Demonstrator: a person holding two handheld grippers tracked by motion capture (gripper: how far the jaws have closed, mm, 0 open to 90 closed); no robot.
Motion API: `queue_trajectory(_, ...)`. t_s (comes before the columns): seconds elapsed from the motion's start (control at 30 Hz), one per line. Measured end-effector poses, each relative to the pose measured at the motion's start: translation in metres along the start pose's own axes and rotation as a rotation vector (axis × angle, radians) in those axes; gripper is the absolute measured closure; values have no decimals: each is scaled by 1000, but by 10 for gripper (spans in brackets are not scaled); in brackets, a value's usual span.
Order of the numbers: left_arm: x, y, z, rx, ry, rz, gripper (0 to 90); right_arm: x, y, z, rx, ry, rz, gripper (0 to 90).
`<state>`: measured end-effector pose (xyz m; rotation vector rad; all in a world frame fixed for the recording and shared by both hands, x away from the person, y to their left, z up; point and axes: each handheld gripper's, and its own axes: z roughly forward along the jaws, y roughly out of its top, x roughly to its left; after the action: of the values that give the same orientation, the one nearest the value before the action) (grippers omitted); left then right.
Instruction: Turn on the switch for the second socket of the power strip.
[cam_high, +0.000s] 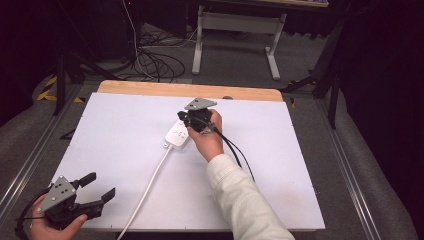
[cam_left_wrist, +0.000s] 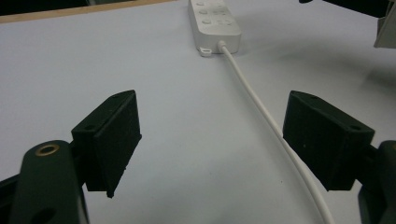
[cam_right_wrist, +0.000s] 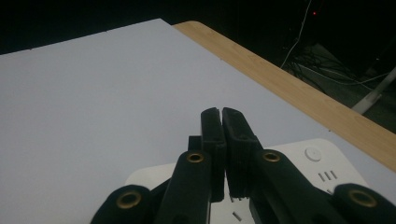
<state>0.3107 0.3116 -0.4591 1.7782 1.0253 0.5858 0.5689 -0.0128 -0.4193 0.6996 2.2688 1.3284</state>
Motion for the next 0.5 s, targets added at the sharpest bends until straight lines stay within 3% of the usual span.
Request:
queue_trajectory(0.33, 0, 1, 1, 5, 1, 7, 195, 2, 3, -13, -11, 6, 5, 843)
queue_trajectory(0.4, 0, 1, 1, 5, 0, 6, 195, 1, 4, -17, -10, 4, 3, 798)
queue_trajectory(0.47, 0, 0, 1, 3, -2, 1, 195, 0, 5, -23, -9, -6, 5, 648)
queue_trajectory(0.5, 0, 1, 1, 2, -2, 2, 195, 0, 5, -23, -9, -6, 5, 648)
